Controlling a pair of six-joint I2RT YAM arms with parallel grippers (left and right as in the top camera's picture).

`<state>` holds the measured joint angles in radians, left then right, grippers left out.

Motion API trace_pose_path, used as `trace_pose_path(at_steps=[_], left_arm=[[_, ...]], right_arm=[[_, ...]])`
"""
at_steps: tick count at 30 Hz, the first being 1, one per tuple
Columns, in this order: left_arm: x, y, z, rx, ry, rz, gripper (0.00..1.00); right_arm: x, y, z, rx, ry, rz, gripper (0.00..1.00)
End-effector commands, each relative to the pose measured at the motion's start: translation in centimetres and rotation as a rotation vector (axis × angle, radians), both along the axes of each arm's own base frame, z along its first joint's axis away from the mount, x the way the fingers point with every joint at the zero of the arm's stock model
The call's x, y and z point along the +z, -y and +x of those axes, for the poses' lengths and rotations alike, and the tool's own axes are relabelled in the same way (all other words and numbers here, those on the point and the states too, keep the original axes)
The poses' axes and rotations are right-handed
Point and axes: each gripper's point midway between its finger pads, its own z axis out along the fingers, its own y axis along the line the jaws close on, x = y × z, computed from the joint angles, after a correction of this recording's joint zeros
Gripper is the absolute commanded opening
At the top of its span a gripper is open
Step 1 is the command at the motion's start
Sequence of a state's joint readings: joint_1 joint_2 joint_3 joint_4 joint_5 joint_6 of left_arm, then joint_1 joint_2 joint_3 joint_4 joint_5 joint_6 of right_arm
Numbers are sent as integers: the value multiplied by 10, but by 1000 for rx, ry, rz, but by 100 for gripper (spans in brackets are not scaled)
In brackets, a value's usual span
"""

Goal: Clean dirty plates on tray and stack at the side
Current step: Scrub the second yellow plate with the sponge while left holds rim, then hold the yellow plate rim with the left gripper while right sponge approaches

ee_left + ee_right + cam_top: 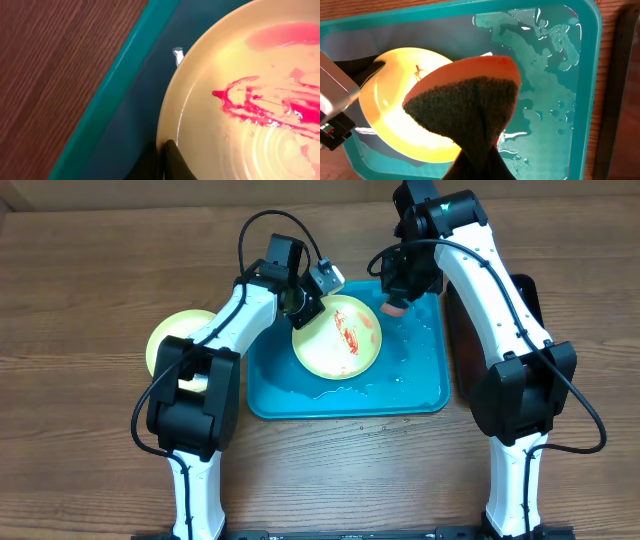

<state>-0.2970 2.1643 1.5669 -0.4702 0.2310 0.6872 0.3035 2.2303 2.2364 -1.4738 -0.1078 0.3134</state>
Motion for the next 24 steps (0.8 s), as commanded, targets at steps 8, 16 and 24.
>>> trace_pose_path(at_steps=[8, 16, 24], left_arm=[[12, 23, 8, -28, 67, -18, 53], [53, -19, 19, 736, -209, -321, 100], [50, -39, -39, 1083, -573, -307, 100]], right_arm=[[4, -2, 1, 10, 13, 9, 4], [4, -1, -1, 32, 6, 3, 4], [4, -2, 0, 32, 14, 6, 4]])
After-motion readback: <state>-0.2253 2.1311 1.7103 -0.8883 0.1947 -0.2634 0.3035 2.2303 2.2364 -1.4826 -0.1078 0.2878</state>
